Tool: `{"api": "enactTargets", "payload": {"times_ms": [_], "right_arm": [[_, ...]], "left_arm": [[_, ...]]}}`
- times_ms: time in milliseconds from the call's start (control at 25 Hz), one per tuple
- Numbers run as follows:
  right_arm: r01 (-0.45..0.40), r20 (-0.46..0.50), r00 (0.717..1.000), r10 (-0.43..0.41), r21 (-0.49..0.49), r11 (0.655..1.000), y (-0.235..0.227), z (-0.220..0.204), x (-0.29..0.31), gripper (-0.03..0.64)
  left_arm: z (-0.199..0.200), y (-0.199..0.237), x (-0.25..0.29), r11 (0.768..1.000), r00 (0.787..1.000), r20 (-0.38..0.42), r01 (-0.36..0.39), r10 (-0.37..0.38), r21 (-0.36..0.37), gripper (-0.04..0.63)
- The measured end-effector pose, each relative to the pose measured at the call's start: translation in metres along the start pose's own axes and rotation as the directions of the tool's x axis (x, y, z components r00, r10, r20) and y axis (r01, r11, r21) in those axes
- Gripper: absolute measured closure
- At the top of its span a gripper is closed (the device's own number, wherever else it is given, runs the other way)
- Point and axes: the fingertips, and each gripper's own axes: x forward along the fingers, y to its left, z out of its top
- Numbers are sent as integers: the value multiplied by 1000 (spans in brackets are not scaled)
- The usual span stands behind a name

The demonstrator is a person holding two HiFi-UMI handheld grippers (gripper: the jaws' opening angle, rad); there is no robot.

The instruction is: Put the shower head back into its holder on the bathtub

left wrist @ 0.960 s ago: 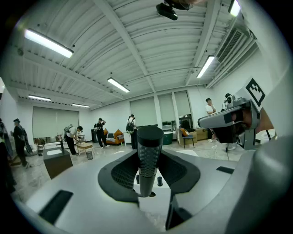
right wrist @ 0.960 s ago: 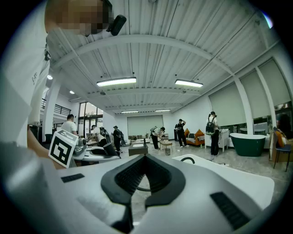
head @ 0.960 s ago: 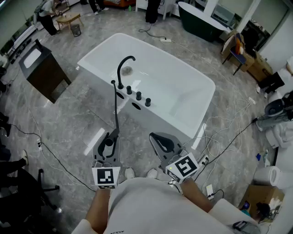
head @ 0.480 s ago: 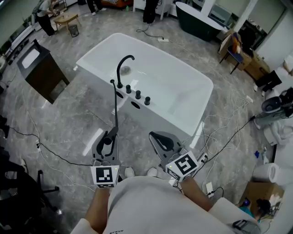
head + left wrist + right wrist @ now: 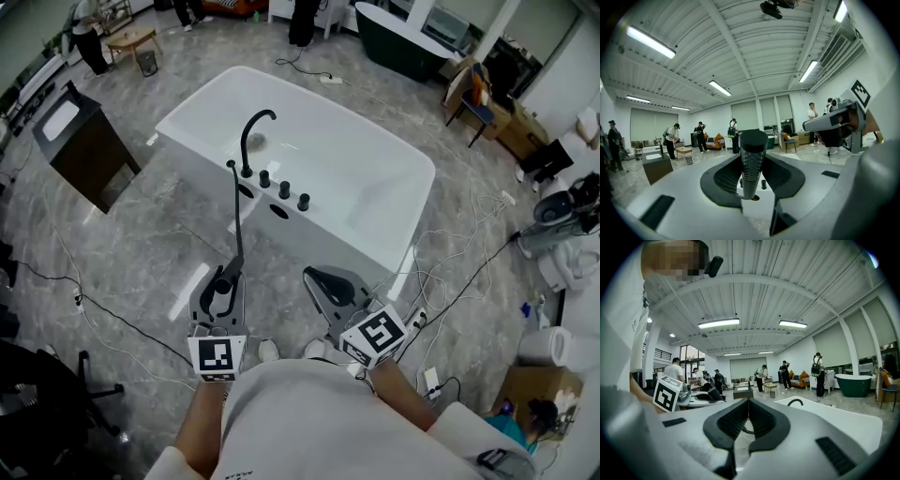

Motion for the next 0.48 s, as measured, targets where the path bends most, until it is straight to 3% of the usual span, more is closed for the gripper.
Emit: {"api": "enactTargets", "payload": {"times_ms": [480], "right_arm": [[12,-2,1000,-12,18,1000,28,-5,21,597]], "left_arm": [[-11,22,-11,999,999,21,37,-37,-4,454]]}}
